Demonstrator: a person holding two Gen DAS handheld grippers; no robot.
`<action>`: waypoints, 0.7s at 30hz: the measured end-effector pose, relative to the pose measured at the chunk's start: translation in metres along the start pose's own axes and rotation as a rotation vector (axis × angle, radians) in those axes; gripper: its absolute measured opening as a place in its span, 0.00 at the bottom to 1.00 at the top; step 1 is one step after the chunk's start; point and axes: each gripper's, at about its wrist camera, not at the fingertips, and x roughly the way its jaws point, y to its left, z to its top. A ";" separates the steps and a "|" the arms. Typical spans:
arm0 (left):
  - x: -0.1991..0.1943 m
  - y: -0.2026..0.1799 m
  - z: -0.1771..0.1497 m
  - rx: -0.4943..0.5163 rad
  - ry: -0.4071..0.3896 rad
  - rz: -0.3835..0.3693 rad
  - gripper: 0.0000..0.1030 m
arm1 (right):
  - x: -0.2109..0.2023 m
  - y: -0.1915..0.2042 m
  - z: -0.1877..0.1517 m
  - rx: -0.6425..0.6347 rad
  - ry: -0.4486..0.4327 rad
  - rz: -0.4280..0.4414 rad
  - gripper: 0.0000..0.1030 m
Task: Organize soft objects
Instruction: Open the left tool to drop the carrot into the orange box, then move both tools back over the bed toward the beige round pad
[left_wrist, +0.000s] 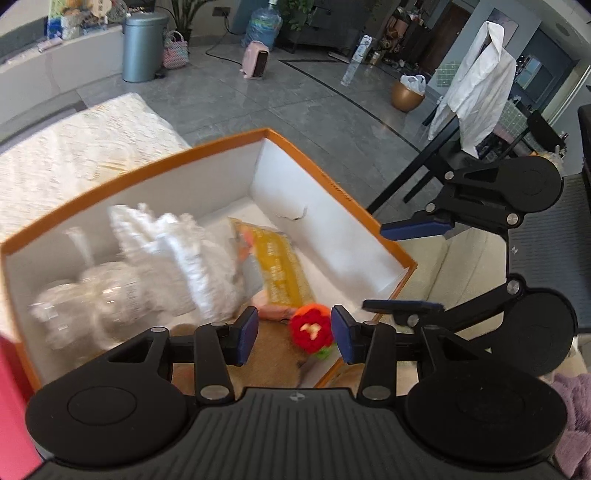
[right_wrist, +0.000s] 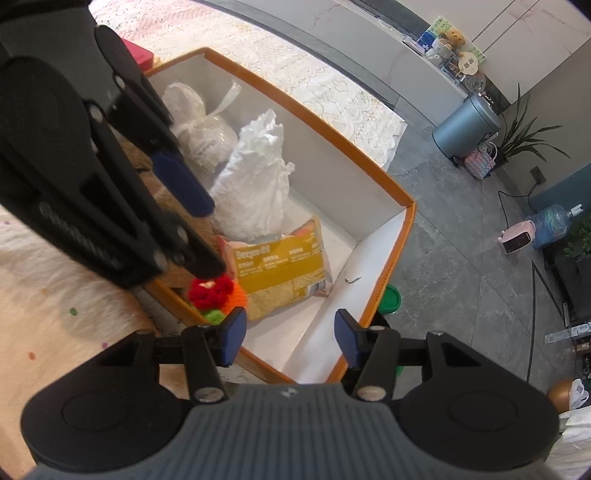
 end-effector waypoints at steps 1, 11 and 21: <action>-0.006 0.001 -0.003 0.004 -0.008 0.018 0.49 | -0.002 0.002 0.001 0.008 -0.006 0.003 0.52; -0.096 0.003 -0.052 0.033 -0.201 0.190 0.49 | -0.029 0.037 0.024 0.149 -0.126 0.072 0.57; -0.174 0.030 -0.122 -0.080 -0.327 0.390 0.49 | -0.053 0.122 0.060 0.302 -0.299 0.175 0.57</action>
